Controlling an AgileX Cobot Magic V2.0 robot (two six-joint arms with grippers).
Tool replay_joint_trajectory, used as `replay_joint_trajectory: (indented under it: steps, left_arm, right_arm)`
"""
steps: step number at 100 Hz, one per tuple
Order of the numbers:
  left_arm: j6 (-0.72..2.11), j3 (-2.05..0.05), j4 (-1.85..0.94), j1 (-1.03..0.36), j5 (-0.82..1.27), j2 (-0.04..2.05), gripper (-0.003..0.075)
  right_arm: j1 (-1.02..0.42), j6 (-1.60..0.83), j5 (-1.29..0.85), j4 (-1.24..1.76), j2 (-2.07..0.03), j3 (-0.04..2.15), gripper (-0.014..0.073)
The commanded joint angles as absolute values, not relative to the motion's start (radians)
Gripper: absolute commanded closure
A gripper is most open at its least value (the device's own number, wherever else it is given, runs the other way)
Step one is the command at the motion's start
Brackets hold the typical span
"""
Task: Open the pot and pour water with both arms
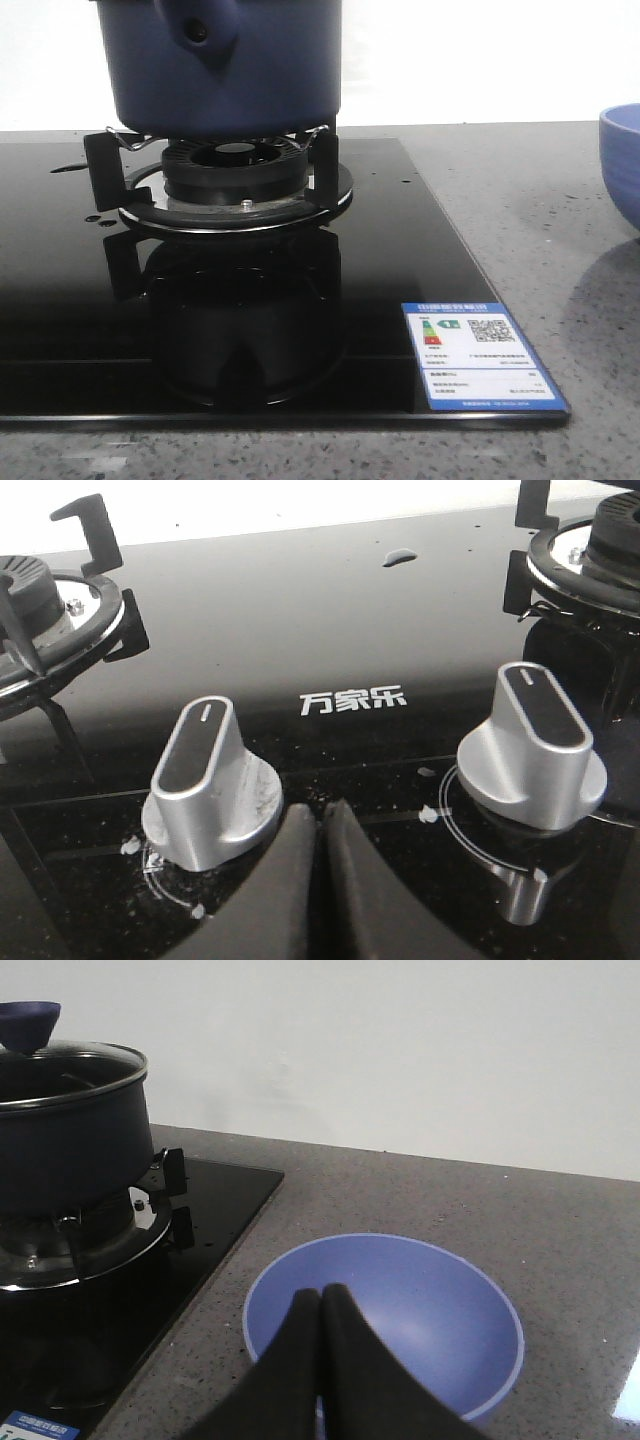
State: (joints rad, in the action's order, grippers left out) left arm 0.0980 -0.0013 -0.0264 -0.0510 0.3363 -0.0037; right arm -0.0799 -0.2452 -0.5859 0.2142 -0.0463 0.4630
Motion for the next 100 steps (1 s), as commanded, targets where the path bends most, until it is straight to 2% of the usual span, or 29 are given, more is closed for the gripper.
replay_joint_trajectory:
  steps: [1, 77, 100]
  left_arm:
    - [0.088, 0.033, -0.036, -0.049, 0.29, -0.032, 0.0741]
    - [0.088, 0.033, -0.036, -0.049, 0.29, -0.032, 0.0741]
    - [0.088, 0.033, -0.036, -0.049, 0.29, -0.032, 0.0741]
  right_arm:
    - [-0.084, -0.254, -0.514, 0.222, -0.057, 0.485, 0.0657]
    - [-0.075, -0.254, -0.51, 0.222, -0.057, 0.437, 0.0657]
    - [0.025, -0.172, -0.386, 0.051, -0.057, 0.298, 0.0657]
